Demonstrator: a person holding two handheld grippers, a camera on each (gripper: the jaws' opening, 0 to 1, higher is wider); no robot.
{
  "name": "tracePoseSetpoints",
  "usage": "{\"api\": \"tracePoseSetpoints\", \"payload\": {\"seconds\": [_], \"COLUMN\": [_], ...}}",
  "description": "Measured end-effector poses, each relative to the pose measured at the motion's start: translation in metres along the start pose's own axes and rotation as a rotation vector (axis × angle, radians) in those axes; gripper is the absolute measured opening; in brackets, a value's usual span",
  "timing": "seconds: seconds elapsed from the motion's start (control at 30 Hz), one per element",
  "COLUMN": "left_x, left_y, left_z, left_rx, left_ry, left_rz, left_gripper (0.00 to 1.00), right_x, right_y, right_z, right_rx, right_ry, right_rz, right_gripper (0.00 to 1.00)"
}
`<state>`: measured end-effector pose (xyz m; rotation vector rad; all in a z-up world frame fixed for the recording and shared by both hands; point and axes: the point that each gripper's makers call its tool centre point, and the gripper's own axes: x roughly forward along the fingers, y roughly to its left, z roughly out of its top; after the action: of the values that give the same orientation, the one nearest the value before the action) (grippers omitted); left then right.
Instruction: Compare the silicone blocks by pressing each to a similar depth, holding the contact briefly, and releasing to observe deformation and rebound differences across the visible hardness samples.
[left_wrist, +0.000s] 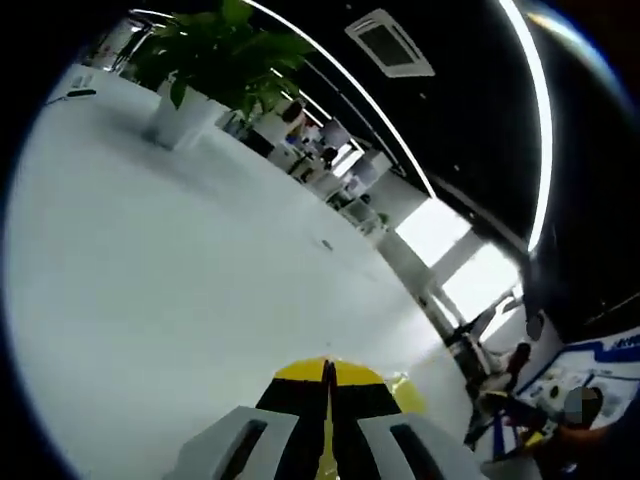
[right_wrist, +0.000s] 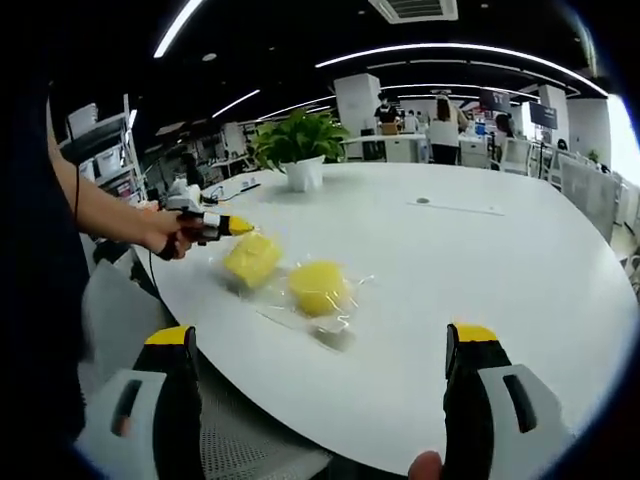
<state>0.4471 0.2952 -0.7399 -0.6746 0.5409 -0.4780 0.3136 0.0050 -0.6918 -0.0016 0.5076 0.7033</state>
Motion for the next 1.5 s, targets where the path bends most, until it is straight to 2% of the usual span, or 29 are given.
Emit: {"api": "tracePoseSetpoints", "payload": {"seconds": [0.17, 0.33, 0.47, 0.57, 0.63, 0.83, 0.93, 0.97, 1.03, 1.17, 1.23, 1.33, 1.37, 1.5], "left_x": [0.006, 0.01, 0.011, 0.01, 0.011, 0.014, 0.011, 0.009, 0.005, -0.005, -0.012, -0.023, -0.027, -0.044], "left_y": [0.005, 0.015, 0.027, 0.041, 0.037, 0.038, 0.048, 0.05, 0.049, 0.04, 0.035, 0.025, 0.023, 0.01], "left_z": [-0.001, -0.004, -0.006, -0.017, -0.015, -0.015, -0.012, -0.01, -0.009, 0.004, 0.007, 0.006, 0.006, 0.007], "left_rx": [0.013, 0.037, 0.011, 0.023, 0.014, 0.022, 0.028, 0.058, 0.071, 0.16, 0.223, 0.364, 0.389, 0.388], "left_ry": [-0.001, 0.005, 0.0, 0.039, 0.018, 0.021, 0.009, 0.008, 0.012, -0.014, -0.001, 0.058, 0.066, 0.074], "left_rz": [0.01, 0.032, 0.054, 0.105, 0.088, 0.097, 0.159, 0.168, 0.166, 0.141, 0.136, 0.13, 0.133, 0.1], "left_gripper": [0.0, 0.0, 0.0, 0.0, 0.0, 0.04, 0.24, 0.33, 0.46, 0.73, 0.79, 0.86, 0.88, 0.9], "right_x": [0.001, -0.001, -0.003, -0.007, -0.009, -0.016, -0.018, -0.018, -0.017, -0.015, -0.014, -0.013, -0.013, -0.011], "right_y": [0.003, 0.002, -0.001, -0.005, -0.006, -0.012, -0.015, -0.016, -0.018, -0.021, -0.022, -0.026, -0.028, -0.036], "right_z": [0.001, -0.005, -0.009, -0.013, -0.014, -0.014, -0.013, -0.012, -0.009, -0.005, -0.003, 0.001, 0.002, 0.006], "right_rx": [-0.004, -0.023, -0.012, -0.005, -0.001, 0.026, 0.026, 0.027, 0.026, 0.021, 0.017, 0.009, 0.007, 0.014], "right_ry": [0.0, 0.024, 0.04, 0.047, 0.05, 0.039, 0.037, 0.034, 0.026, 0.016, 0.016, 0.015, 0.017, 0.035], "right_rz": [0.006, 0.001, -0.014, -0.028, -0.033, -0.055, -0.066, -0.067, -0.069, -0.063, -0.057, -0.046, -0.045, -0.035], "right_gripper": [0.97, 0.97, 0.97, 0.97, 0.97, 0.97, 0.97, 0.97, 0.97, 0.97, 0.97, 0.97, 0.97, 0.97]}}
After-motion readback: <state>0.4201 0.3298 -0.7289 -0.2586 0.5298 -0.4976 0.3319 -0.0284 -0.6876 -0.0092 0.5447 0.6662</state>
